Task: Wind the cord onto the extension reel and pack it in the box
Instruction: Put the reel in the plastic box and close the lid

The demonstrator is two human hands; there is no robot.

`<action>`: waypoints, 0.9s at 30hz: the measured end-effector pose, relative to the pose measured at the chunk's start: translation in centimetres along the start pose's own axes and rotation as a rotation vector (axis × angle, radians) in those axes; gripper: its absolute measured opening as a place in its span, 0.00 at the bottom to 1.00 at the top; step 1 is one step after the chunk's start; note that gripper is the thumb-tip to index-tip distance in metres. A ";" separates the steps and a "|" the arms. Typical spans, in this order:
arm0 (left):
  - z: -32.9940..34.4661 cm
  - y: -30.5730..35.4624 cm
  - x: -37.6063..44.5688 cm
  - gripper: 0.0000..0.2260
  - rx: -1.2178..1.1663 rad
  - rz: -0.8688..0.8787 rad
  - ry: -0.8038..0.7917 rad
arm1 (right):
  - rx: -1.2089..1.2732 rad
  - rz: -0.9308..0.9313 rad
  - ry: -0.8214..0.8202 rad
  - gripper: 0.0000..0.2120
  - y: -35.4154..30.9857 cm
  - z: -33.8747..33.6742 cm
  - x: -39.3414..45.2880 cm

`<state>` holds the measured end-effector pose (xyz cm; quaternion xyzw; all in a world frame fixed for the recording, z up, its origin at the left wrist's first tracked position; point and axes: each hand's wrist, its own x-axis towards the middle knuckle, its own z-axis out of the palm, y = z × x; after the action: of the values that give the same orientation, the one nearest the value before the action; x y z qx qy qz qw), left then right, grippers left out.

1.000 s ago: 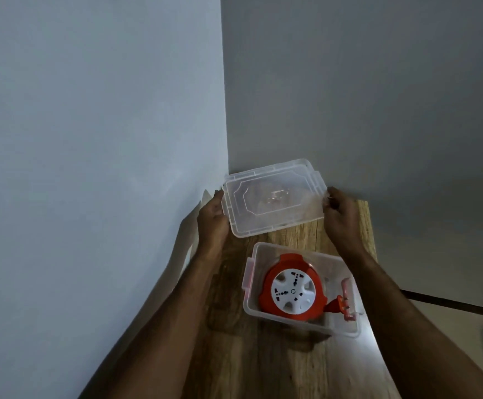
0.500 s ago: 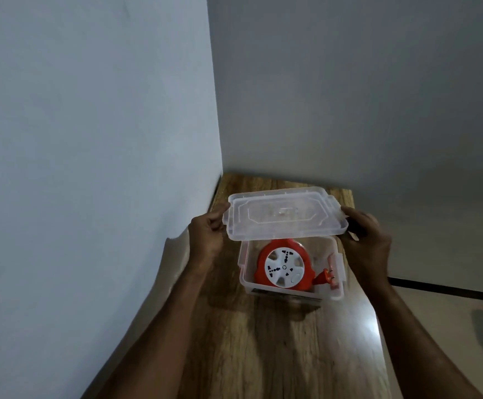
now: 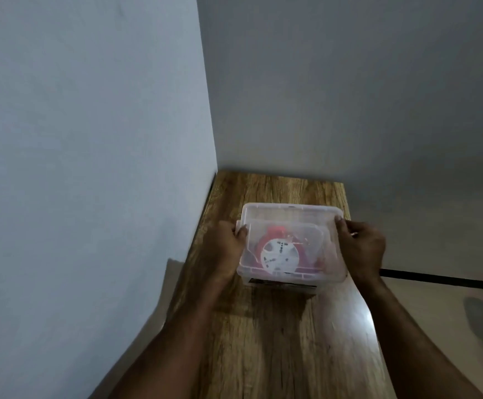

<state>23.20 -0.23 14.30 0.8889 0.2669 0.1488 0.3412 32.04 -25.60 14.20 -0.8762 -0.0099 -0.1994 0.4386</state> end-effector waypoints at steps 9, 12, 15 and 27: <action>1.9 0.1 -0.2 0.15 0.174 -0.077 -0.040 | -0.279 0.022 -0.136 0.24 4.2 3.1 -0.7; 2.3 0.0 0.3 0.15 0.175 -0.095 -0.041 | -0.298 0.020 -0.170 0.23 4.4 3.4 -0.3; 2.9 -1.2 0.5 0.14 0.173 -0.096 -0.047 | -0.255 0.040 -0.187 0.24 4.3 3.5 -0.5; 4.1 -1.5 1.7 0.15 0.080 -0.254 -0.145 | -0.096 0.233 -0.241 0.24 5.1 5.4 -1.4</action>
<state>25.87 -0.50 10.43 0.8693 0.3576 0.0290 0.3400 33.60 -24.35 6.91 -0.9089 0.0487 -0.0410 0.4121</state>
